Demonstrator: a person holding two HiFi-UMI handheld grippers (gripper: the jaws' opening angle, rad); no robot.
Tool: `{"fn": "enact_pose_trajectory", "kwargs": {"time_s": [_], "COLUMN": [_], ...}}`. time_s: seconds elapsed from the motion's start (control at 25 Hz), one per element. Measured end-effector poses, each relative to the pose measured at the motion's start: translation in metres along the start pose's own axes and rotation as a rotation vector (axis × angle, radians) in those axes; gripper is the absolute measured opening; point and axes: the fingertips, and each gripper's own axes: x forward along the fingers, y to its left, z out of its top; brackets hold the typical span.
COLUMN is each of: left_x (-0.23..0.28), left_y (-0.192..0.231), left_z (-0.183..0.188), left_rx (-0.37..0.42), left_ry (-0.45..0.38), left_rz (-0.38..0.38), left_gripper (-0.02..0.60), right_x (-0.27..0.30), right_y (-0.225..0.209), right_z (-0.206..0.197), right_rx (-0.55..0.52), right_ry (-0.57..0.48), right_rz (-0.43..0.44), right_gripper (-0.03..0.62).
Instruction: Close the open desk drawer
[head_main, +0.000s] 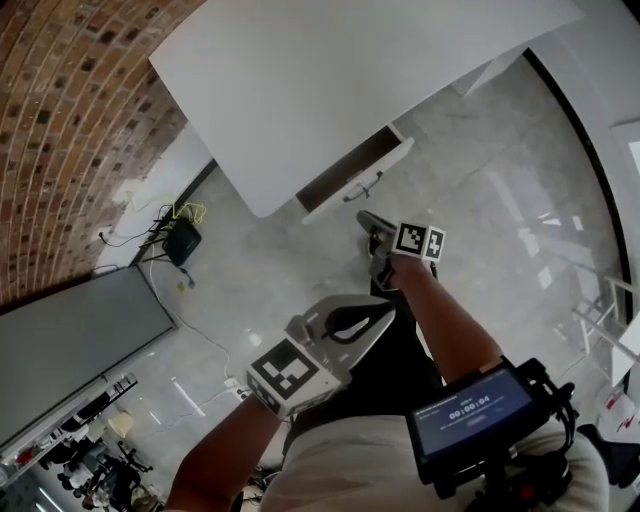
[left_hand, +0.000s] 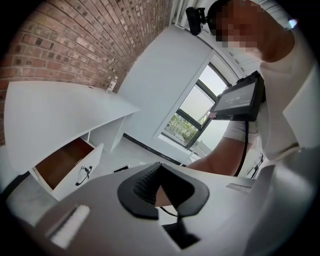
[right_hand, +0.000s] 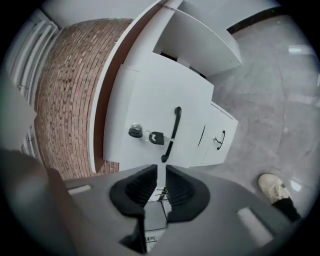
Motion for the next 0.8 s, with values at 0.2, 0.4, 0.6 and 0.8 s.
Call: {"fn": "enact_pose_trajectory", "kwargs": {"time_s": [0.2,0.4,0.6,0.8], "left_x": [0.008,0.003,0.008,0.018], "left_y": [0.009,0.035,0.036,0.034], "left_z": [-0.004,-0.006,-0.010,-0.012], "left_rx": [0.026,0.006,0.029,0.022], "left_ry": [-0.004,-0.015,0.006,0.002], "left_rz": [0.009,0.015,0.006,-0.024], "left_gripper": [0.006,0.006,0.006,0.006], "right_x": [0.015,0.041,0.044,0.044], "right_y": [-0.014,-0.017,-0.016,-0.015], "right_z": [0.005,0.014,0.018,0.022], "right_rx": [0.082,0.094,0.104,0.130], "right_ry": [-0.058,-0.094,-0.109,-0.131], "right_rz": [0.046,0.072,0.105,0.140], "right_gripper": [0.040,0.040,0.044,0.043]}}
